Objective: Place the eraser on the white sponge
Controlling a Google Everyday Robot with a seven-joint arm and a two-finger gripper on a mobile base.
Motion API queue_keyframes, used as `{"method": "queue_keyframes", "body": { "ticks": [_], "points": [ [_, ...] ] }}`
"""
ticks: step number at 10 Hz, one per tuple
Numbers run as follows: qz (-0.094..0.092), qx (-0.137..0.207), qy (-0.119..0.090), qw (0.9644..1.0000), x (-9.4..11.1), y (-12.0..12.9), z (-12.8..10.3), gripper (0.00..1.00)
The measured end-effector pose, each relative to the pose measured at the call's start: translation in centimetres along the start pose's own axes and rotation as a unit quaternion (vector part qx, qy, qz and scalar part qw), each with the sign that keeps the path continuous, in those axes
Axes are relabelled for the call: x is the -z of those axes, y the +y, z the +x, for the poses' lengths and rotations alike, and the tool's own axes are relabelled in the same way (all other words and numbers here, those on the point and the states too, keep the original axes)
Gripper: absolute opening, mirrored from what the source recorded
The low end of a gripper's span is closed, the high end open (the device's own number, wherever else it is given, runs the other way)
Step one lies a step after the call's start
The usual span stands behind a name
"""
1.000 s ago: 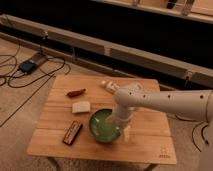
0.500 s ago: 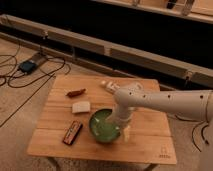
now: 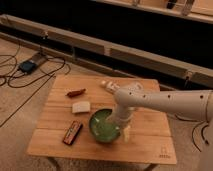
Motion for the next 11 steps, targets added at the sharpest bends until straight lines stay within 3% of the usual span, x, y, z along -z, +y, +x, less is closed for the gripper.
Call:
{"method": "queue_keyframes", "body": {
  "ticks": [9,11],
  "points": [
    [0.000,0.000,0.000,1.0000,0.00,0.00,0.00,0.80],
    [0.012,0.018,-0.002,0.9998,0.63,-0.81,-0.77,0.80]
  ]
}}
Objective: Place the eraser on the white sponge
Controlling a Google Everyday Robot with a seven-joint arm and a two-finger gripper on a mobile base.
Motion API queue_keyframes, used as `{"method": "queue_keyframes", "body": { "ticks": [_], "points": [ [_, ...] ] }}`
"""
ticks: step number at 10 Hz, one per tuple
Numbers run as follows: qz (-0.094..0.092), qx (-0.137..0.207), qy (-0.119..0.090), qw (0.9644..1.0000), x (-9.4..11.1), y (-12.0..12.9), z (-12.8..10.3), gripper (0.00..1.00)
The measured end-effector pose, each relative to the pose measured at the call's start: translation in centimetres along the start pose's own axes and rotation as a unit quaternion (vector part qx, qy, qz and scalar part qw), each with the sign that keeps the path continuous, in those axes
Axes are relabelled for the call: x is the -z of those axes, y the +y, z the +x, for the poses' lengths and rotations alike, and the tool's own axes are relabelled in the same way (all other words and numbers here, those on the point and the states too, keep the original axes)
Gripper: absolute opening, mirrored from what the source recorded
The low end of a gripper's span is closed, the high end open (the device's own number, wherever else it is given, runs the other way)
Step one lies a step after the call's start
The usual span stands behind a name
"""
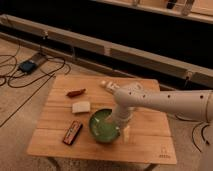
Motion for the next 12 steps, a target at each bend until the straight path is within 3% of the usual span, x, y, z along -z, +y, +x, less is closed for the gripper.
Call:
{"method": "queue_keyframes", "body": {
  "ticks": [3,6,7,9,10,12],
  "points": [
    [0.039,0.082,-0.003,0.9958,2.0,-3.1,-4.7,0.80],
    [0.061,0.160,0.003,0.9853,1.7,-5.0,-10.0,0.80],
    [0.062,0.176,0.005,0.9824,1.3,-5.4,-11.3,0.80],
    [0.059,0.225,0.015,0.9725,-0.4,-6.8,-14.8,0.80],
    [0.056,0.239,0.017,0.9692,-1.1,-7.2,-16.0,0.80],
    [0.040,0.270,0.025,0.9617,-2.9,-8.9,-18.2,0.80]
  ]
}}
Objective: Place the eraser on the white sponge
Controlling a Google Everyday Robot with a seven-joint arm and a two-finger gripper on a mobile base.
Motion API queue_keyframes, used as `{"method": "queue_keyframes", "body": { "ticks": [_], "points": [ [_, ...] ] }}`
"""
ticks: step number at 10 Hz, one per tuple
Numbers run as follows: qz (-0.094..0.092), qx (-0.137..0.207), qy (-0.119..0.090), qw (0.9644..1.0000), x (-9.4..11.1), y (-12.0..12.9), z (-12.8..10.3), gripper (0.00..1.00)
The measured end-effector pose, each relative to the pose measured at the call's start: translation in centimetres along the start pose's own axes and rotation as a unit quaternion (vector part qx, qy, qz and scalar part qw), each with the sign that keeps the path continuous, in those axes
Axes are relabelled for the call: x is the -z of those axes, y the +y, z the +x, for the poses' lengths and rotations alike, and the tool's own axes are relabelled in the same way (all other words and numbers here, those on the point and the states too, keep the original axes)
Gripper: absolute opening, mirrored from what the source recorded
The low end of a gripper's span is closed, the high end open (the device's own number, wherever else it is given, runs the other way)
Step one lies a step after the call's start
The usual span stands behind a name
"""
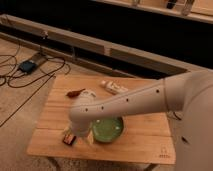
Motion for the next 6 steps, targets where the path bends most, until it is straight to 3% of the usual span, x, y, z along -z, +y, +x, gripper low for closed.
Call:
{"method": "queue_keyframes", "body": {
  "ticks": [3,6],
  "points": [
    [-0.026,0.028,0.002,0.9993,-2.7,-3.2,0.0,0.80],
    [-0.046,0.032,0.015,0.9983,-5.2,-5.1,1.6,0.80]
  ]
}}
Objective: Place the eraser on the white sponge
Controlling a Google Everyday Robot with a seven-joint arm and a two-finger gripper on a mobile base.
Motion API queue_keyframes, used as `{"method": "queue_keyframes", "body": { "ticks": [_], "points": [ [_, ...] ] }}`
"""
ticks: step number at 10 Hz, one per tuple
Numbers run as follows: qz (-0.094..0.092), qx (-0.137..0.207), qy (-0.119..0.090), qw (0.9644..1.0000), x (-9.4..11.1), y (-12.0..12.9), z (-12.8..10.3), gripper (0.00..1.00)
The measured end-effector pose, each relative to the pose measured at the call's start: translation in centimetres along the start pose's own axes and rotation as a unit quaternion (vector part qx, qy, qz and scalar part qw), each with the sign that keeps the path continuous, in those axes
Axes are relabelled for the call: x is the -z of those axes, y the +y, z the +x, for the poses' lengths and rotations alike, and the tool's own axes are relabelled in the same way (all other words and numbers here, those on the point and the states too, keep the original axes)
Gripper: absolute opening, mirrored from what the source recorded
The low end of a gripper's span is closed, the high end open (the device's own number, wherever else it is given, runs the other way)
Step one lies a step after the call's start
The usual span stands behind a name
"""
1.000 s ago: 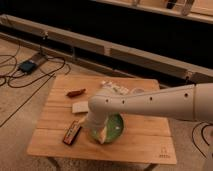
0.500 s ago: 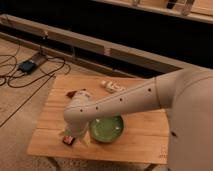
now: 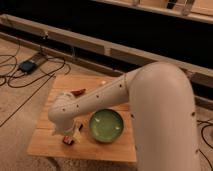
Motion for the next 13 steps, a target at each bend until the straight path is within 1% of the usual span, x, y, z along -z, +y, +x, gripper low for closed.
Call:
{"method": "queue_keyframes", "body": {
  "ticks": [2,4,8,9,10,12,13],
  "points": [
    [-0.011,-0.005,0.011,0.9999,-1.3,-0.4,1.6,0.80],
    [-0.022,-0.012,0.021,0.9995,-2.5,-0.2,3.1,0.80],
    [-0.031,-0.020,0.035,0.9987,-3.7,-0.1,4.6,0.79],
    [-0.032,-0.021,0.037,0.9986,-3.8,-0.1,4.8,0.74],
    [-0.032,-0.021,0.038,0.9985,-3.9,-0.1,4.9,0.65],
    [-0.033,-0.021,0.039,0.9985,-3.9,0.0,5.0,0.45],
    [-0.033,-0.020,0.039,0.9985,-3.8,0.1,5.1,0.33]
  ]
}}
